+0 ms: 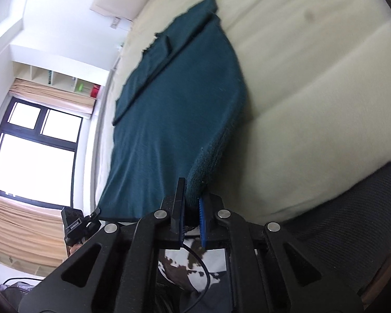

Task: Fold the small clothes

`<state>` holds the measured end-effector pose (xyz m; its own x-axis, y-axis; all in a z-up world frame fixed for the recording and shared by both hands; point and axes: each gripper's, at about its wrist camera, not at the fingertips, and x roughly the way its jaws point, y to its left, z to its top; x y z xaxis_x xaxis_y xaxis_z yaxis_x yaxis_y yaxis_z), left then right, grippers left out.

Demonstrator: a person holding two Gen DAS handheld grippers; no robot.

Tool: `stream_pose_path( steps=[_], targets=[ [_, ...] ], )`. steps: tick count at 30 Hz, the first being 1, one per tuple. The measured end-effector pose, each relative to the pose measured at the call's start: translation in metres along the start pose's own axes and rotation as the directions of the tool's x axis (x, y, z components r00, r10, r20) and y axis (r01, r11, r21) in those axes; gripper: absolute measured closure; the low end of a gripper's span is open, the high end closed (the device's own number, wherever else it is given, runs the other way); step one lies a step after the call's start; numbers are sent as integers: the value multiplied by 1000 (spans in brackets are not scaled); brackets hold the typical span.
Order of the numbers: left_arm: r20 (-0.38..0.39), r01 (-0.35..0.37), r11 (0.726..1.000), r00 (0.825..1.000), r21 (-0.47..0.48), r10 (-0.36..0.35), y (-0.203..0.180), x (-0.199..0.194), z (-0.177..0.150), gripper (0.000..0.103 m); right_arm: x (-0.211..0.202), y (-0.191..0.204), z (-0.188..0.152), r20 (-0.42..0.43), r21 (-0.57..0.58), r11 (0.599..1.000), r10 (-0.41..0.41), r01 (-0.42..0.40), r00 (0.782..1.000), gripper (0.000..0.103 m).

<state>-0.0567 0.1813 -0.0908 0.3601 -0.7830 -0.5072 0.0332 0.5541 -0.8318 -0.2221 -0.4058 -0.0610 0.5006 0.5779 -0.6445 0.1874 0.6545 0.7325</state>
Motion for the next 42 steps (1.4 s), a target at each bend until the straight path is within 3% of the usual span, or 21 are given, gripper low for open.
stream_pose_path(
  steps=[12,18,22,30,42],
  targets=[
    [66,115,993,991,7,-116,-33,3,43,97,-9,37,26,84,-64,991,123,-118,989,96],
    [97,166,986,982,-18,-163,-39,8,72,97,-14,39,45,140,-55,980,196,-190,971,96],
    [128,163,987,979,-10,-160,-45,15,102,97,-9,48,69,185,-53,974,228,-222,956,96],
    [180,199,977,967,-77,-182,-44,46,178,97,18,65,147,247,-37,975,222,-219,943,96],
    [223,132,982,970,-133,-100,-34,119,286,97,95,65,289,316,14,990,126,-138,940,96]
  ],
)
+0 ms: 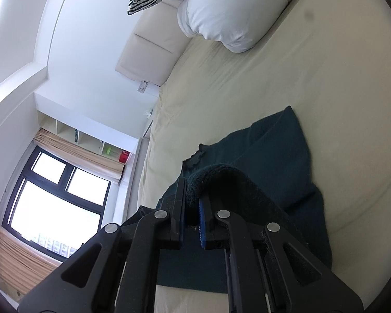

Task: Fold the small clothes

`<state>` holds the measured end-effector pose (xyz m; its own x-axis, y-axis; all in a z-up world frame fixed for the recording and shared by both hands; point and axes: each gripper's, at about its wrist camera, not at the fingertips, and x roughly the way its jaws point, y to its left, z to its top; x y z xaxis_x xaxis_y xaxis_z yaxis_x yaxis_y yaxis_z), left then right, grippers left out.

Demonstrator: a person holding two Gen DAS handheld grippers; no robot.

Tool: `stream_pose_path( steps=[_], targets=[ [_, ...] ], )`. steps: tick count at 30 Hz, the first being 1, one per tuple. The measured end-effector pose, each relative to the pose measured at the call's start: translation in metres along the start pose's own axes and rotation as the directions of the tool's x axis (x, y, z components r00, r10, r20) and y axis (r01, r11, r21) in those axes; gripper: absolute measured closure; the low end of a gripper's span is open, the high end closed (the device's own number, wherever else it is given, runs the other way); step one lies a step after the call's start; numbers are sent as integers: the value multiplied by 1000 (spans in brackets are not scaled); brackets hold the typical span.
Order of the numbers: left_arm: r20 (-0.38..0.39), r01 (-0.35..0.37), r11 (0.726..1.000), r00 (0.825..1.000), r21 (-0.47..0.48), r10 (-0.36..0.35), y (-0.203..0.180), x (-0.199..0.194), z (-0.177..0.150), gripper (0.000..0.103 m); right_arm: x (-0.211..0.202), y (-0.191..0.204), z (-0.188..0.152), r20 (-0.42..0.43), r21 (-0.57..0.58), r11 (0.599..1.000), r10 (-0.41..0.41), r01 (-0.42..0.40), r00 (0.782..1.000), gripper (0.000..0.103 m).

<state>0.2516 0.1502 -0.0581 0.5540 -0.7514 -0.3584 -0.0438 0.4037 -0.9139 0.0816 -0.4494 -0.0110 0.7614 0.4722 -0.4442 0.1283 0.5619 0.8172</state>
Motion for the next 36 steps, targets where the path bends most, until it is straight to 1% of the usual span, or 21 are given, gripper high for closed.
stream_pose_path(
  steps=[4,8,11,14,15,16,17,18,19,20,21,23,24,27,28,29,32,34,36],
  targets=[
    [-2,-46,999,999,-25,46,14,32,22,97,44,-10,27,1,13,999,-44,44,999,96],
    [-11,-80,996,997,-29,80,23,59,38,97,83,-30,50,1,59,996,-71,71,997,96],
    [-14,-107,994,994,-35,107,30,77,48,96,110,-42,64,-8,54,991,-124,124,992,96],
    [-8,-133,989,991,-59,132,40,93,59,95,135,-56,77,-14,83,985,-148,148,989,92],
    [4,-149,987,989,-66,149,43,96,62,91,140,-61,80,-15,94,984,-151,152,988,92],
    [12,-154,985,988,-81,156,46,98,66,77,147,-66,82,-21,100,981,-164,165,986,92],
    [20,-145,985,989,-98,147,48,98,69,68,153,-70,84,-30,99,975,-195,197,980,90],
    [30,-139,985,989,-105,142,48,97,70,56,160,-74,86,-41,102,971,-214,217,976,88],
    [42,-136,986,989,-98,141,46,94,70,53,164,-77,86,-47,108,969,-216,220,975,86],
    [47,-137,987,989,-78,141,43,91,68,52,163,-79,82,-45,112,968,-219,223,975,79],
    [47,-139,988,989,-66,142,41,87,66,52,162,-79,82,-34,109,966,-231,233,972,64],
    [50,-132,990,990,-48,134,36,78,56,52,154,-76,84,17,100,967,-235,232,972,47],
    [50,-135,990,989,-35,137,35,73,50,52,148,-74,84,32,98,966,-242,238,970,43],
    [50,-164,986,985,41,162,26,57,28,52,134,-66,78,44,65,969,-240,237,970,43],
    [48,-181,981,983,67,178,23,52,18,52,127,-62,75,38,43,969,-247,245,968,43],
    [44,-193,977,981,92,190,21,48,8,52,124,-56,68,26,-3,965,-260,261,965,43],
    [33,-232,961,973,153,230,20,36,-25,52,108,-44,43,20,-111,944,-310,310,950,43],
    [24,-256,949,966,183,256,22,31,-44,52,100,-42,28,17,-142,934,-329,328,944,43],
    [28,-287,935,957,207,287,26,26,-61,52,84,-44,5,12,-169,927,-337,334,941,43]
  ],
)
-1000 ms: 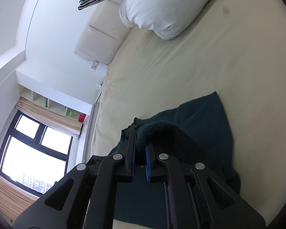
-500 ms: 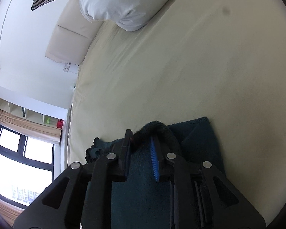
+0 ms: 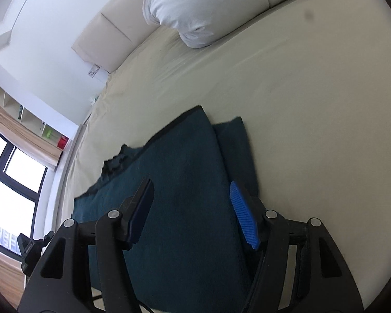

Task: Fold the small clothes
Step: 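Release the folded hem with both grippers and press the fold flat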

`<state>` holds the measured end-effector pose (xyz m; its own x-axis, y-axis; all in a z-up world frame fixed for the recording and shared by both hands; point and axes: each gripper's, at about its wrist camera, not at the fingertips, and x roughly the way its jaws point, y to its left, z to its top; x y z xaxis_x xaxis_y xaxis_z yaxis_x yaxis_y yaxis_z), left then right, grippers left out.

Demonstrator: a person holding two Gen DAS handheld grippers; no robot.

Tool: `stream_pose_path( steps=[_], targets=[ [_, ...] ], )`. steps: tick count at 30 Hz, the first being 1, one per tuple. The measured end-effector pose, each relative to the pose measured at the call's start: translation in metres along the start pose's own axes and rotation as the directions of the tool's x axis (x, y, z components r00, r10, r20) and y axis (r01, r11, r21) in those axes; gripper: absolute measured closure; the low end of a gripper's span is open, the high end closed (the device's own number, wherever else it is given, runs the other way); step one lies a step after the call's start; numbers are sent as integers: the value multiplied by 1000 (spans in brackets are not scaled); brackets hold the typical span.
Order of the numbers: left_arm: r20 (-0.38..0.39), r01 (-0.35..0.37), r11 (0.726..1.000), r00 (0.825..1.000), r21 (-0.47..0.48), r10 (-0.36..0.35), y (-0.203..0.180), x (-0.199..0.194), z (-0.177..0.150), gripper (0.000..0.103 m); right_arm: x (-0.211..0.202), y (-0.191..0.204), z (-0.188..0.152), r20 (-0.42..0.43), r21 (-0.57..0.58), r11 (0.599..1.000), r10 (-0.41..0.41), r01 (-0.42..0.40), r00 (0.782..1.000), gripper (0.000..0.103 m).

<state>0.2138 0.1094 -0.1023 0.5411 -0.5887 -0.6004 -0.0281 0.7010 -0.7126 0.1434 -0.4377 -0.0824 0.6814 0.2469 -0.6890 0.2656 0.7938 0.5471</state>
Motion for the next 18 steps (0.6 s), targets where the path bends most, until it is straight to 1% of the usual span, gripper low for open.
stream_pose_path(
  steps=[2,3,5,9,10,11,14,16,17,18],
  targets=[
    [4,-26,1000,1000,17,26,3,-6,-13,52,-10,2,-18,5,-44,999,-24,24,1000,43],
    [9,-37,999,999,22,36,4,-10,-18,52,-22,-1,-35,6,-74,997,-38,38,999,43],
    [17,-63,997,998,41,62,4,-14,-26,52,-28,1,-49,9,-124,990,-69,70,998,43],
    [31,-119,989,993,93,116,1,-18,-35,52,-41,1,-68,2,-156,985,-68,68,998,43],
    [31,-127,986,992,103,125,1,-17,-36,52,-51,1,-78,2,-166,983,-75,75,997,43],
    [28,-138,985,990,108,136,2,-16,-37,53,-52,-1,-81,1,-174,981,-91,90,996,43],
    [28,-163,977,987,135,160,1,-14,-41,59,-51,-7,-84,-11,-167,981,-99,96,995,43],
    [25,-181,971,983,155,180,1,-13,-42,67,-52,-8,-86,-6,-173,980,-101,98,995,43],
    [24,-188,969,982,158,186,1,-12,-42,68,-53,-8,-86,-4,-181,978,-101,99,995,43],
    [22,-195,968,981,157,194,3,-11,-42,72,-52,-7,-87,-5,-188,977,-104,102,995,45]
  ],
)
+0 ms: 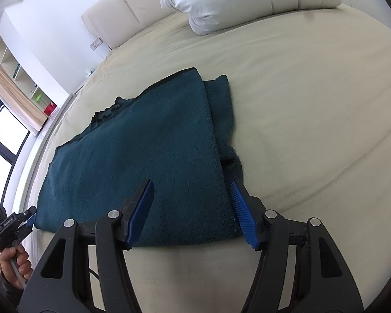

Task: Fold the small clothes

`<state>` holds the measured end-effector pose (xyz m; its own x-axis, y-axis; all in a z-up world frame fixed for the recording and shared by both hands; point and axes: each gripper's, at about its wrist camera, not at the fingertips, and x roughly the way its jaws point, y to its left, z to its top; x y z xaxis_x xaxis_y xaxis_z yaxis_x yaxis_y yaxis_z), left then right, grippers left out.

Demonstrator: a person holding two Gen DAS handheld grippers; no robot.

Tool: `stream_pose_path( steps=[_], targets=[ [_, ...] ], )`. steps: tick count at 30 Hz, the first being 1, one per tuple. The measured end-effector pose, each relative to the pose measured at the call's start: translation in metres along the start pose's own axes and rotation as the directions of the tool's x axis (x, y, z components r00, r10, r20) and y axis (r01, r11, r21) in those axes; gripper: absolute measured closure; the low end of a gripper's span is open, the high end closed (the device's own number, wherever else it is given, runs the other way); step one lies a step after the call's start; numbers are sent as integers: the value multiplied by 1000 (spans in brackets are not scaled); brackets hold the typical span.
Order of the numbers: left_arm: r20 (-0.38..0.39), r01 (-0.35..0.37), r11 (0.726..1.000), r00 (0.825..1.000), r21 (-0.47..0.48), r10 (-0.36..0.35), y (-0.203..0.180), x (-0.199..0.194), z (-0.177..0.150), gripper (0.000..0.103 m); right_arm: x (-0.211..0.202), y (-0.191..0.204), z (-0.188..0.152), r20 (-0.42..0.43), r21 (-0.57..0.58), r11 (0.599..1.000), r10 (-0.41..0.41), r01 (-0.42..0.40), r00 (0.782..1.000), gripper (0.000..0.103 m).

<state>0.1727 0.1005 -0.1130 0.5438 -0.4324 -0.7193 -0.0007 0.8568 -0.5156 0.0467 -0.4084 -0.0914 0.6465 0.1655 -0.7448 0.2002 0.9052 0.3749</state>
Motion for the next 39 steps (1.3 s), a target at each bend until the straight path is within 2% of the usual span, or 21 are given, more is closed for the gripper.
stream_pose_path(
  steps=[2,3,4,9,11,16,24,28,30,31,33,34,37,39],
  targets=[
    [-3,-11,1000,1000,-5,11,3,1,0,78,1,1,-1,-5,-20,1000,-17,17,1000,48],
    [-4,-15,1000,1000,-2,15,3,1,0,81,2,2,-1,-6,-25,999,-28,27,1000,55],
    [-7,-22,1000,1000,5,22,3,2,-1,83,3,2,-1,-7,-29,999,-40,40,999,58],
    [-20,-34,999,999,17,34,2,5,-1,89,1,-10,-2,-13,-8,997,-71,71,997,93],
    [-29,-38,999,999,22,39,2,6,-2,91,0,-16,-3,-18,10,998,-66,66,998,97],
    [-37,-44,998,998,35,46,2,7,-4,91,-5,-21,-7,-12,36,997,-69,70,998,98],
    [-34,-58,998,998,28,58,-1,0,-4,91,1,-38,-17,-34,91,996,-15,18,999,98],
    [46,-89,992,995,87,85,-23,-21,5,87,-10,-38,-9,-49,116,993,-6,12,999,95],
    [89,-88,987,993,137,76,-42,-24,16,82,-26,-31,1,5,121,992,-37,37,999,86],
    [102,-91,982,992,165,75,-52,-22,21,76,-32,-27,7,35,117,993,-32,28,999,86],
    [118,-89,971,991,221,64,-75,-8,34,73,-38,-10,21,76,98,994,40,-48,996,85],
    [125,-81,966,991,244,51,-85,1,40,73,-35,2,29,71,83,992,93,-98,993,85],
    [123,-99,940,990,327,62,-116,35,57,70,-5,48,53,7,25,973,228,-228,974,85],
    [132,-129,921,987,367,86,-129,55,66,70,29,78,68,-55,18,949,314,-313,948,85]
  ],
)
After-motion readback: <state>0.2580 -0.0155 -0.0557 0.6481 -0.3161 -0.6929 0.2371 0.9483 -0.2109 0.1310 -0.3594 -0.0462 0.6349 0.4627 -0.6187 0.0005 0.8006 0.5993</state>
